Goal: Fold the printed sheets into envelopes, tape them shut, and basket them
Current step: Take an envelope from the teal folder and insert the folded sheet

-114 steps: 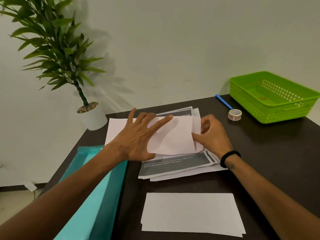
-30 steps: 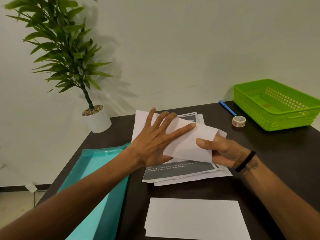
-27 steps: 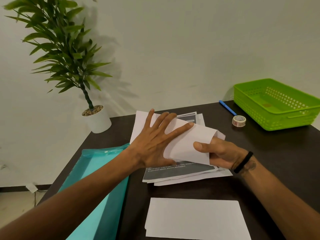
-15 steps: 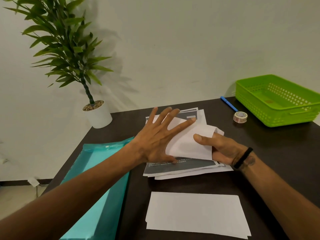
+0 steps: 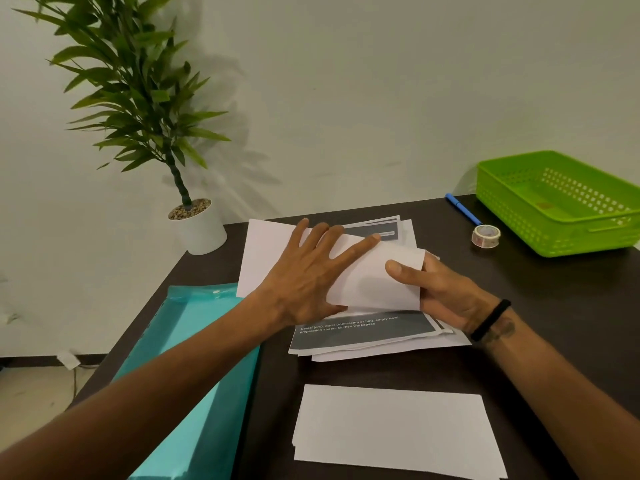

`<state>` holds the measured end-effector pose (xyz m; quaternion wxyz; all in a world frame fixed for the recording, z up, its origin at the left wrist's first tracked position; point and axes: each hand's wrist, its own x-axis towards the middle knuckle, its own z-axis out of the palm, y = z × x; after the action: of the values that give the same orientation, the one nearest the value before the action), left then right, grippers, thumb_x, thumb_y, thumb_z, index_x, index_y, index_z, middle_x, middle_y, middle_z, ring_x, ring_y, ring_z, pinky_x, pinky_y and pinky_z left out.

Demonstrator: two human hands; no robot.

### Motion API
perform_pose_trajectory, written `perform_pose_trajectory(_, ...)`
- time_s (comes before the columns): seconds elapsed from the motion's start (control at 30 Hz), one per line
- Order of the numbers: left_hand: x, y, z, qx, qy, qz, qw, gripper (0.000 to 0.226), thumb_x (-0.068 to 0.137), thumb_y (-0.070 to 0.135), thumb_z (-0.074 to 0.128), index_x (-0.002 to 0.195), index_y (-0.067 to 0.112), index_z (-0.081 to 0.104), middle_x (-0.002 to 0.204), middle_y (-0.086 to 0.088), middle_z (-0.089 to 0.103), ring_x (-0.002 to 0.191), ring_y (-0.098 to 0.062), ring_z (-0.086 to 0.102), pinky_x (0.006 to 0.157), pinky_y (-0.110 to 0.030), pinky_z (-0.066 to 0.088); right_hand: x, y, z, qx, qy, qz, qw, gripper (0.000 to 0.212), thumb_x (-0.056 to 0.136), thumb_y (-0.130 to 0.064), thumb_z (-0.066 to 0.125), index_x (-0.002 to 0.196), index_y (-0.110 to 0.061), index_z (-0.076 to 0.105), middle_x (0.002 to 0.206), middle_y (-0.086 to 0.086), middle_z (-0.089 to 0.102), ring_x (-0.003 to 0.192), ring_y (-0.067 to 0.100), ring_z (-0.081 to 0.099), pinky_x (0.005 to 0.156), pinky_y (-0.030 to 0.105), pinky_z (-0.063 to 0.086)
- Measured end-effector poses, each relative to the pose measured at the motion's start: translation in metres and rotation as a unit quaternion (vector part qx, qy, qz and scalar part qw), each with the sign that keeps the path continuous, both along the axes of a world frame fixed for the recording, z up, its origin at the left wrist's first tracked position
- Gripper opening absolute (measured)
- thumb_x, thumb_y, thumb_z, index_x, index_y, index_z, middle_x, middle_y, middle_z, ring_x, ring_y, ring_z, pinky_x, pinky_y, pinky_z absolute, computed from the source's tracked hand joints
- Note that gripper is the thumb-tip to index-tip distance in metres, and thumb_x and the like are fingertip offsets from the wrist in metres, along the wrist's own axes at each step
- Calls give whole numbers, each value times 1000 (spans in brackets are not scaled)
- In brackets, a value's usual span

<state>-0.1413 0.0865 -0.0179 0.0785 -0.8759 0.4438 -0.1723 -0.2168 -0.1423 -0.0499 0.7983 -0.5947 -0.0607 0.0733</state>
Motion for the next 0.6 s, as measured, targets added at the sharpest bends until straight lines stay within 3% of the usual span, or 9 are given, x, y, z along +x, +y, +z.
perform_pose_trajectory(0.1,4,3,0,-5,-7,10,1000,116,77,73,70,161,44,-5,156,-10,32,142,-33,31,123,-62,18,-1,0,3,-23,-14,-69,997,60,72,-42,78,122,-10,68,117,11,77,111,29,73,86,38,63)
perform_pose_trajectory(0.23,8,16,5,-26,-30,31,999,117,74,66,78,162,41,5,146,-10,42,131,-33,40,119,-57,28,3,-7,3,-44,-45,-199,978,54,81,-44,78,110,2,75,112,25,74,98,29,71,89,43,60)
perform_pose_trajectory(0.37,-2,28,6,-43,1,64,997,113,73,68,76,162,41,11,146,-8,43,132,-31,40,119,-54,27,1,-5,5,-69,-61,-232,968,42,85,-41,76,106,-4,77,104,15,79,98,31,76,81,33,63)
perform_pose_trajectory(0.6,-30,64,13,-67,55,59,995,119,68,73,75,161,42,7,145,-6,41,131,-28,38,118,-56,28,-34,4,13,-133,-86,-336,928,32,88,-38,79,103,-10,78,94,6,81,89,25,78,87,43,64)
